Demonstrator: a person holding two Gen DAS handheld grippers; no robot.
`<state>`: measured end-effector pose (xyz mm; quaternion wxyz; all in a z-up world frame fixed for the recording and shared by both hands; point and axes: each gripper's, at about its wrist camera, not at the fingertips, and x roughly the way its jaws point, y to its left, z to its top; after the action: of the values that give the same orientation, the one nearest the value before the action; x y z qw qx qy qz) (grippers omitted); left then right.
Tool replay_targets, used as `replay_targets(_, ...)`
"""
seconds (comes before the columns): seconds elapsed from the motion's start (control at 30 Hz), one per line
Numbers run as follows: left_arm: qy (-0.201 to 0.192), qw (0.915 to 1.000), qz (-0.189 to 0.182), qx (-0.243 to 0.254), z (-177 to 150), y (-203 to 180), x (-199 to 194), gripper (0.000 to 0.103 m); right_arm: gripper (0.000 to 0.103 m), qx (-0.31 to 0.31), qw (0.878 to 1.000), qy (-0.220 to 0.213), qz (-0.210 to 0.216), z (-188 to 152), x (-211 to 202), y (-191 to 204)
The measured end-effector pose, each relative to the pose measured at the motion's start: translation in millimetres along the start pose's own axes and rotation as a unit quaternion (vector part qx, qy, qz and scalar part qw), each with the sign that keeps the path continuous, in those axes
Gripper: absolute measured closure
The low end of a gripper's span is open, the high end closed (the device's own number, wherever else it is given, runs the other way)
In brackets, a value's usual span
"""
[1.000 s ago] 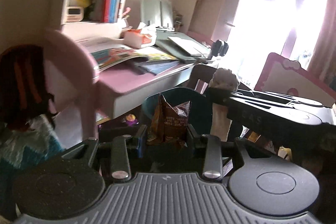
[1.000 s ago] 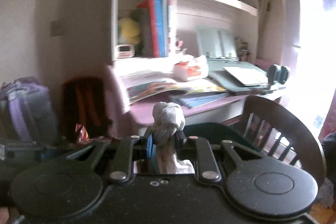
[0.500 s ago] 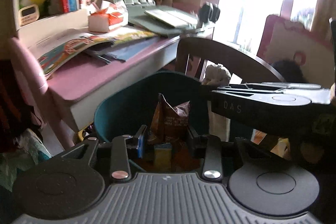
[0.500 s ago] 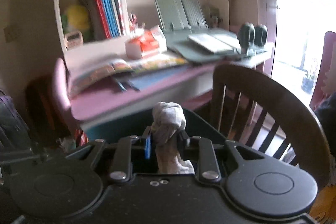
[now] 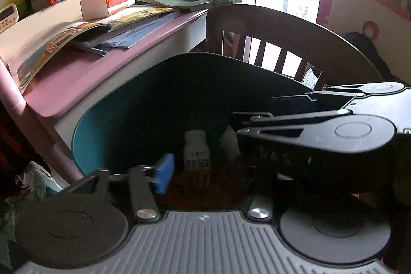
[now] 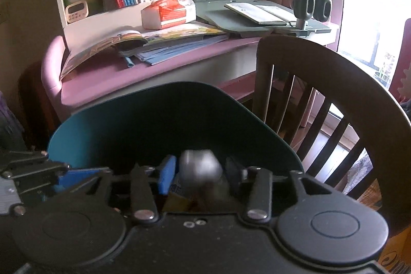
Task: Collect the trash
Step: 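Open the left tool to drop the wrapper while the right drops the tissue, then move both open tools back down under the quilted chair to the trash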
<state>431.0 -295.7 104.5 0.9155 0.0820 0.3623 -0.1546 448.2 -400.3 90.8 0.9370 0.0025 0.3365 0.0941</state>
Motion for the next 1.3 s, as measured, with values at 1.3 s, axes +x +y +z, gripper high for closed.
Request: replay_targets(1.3, -0.057, 0.9958, 0.016, -0.070, -136.3, 103.5, -196.4, 0.026, 0.048, -0.089, 0.991, -0.066, 0.078, -41.3, -130.3, 145.8)
